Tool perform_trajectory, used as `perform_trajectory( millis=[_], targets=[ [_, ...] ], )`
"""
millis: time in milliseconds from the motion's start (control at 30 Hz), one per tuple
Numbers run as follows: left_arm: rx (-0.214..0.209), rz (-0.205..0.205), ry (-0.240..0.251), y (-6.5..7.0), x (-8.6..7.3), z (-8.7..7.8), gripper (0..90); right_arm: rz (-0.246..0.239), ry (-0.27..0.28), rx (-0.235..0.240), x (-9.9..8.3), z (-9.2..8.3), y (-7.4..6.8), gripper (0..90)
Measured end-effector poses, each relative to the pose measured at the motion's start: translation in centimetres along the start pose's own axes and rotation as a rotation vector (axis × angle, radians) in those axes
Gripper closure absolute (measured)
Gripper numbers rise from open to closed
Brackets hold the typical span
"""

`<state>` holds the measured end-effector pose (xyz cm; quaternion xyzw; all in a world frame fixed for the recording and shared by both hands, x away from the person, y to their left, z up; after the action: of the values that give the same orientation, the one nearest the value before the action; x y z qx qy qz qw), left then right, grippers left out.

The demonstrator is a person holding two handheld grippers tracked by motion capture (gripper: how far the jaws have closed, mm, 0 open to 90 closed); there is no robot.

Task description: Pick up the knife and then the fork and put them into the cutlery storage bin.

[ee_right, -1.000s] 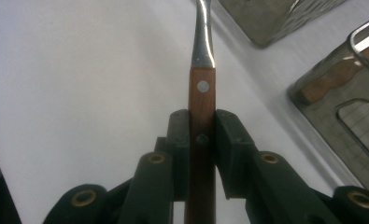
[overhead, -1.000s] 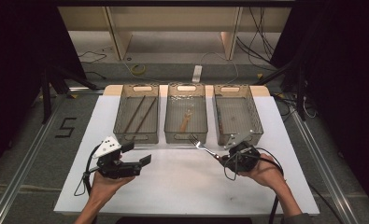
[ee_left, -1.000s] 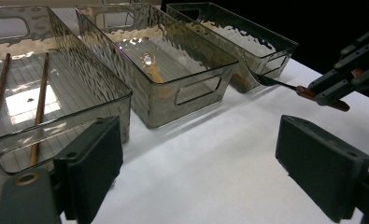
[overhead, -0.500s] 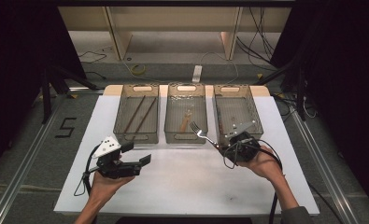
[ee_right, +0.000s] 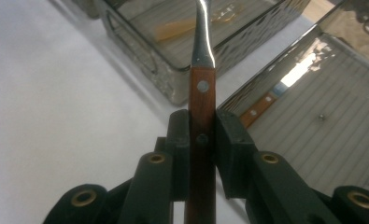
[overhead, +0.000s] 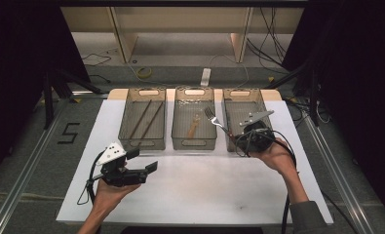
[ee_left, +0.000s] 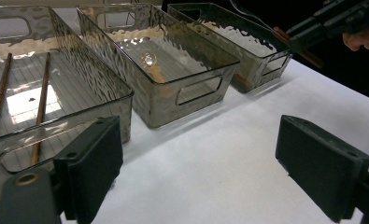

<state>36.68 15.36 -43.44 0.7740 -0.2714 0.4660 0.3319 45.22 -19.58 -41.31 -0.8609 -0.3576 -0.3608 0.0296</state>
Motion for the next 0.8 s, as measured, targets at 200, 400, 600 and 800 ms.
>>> perform_trajectory(
  millis=[200, 400, 600, 800],
  targets=[
    [0.0, 0.001, 0.002, 0.0, 0.0, 0.0, 14.3, 0.034, 0.001, -0.023, 0.9, 0.3, 1.3, 77.0],
    [0.002, 0.005, 0.006, -0.1, 0.0, -0.1, 14.3, 0.067, -0.013, -0.047, 1.5, 1.0, 2.5, 77.0],
    [0.004, 0.001, 0.013, 0.0, 0.1, -0.1, 14.3, 0.096, -0.022, -0.066, 2.2, 1.4, 3.6, 77.0],
    [0.005, 0.004, 0.011, 0.0, 0.1, -0.1, 14.3, 0.12, -0.025, -0.08, 2.9, 1.7, 4.5, 77.0]
  ],
)
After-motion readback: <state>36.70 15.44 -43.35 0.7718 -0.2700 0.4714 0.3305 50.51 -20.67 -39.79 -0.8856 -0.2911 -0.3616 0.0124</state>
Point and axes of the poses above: each handheld gripper's, and its own axes: z roughly forward along the jaws, x roughly out of its top, y roughly to its right, the point moved 5 cm from there along z, roughly forward along the jaws, and after that the axes turned 10 degrees about -x, right-handed, at the moved point
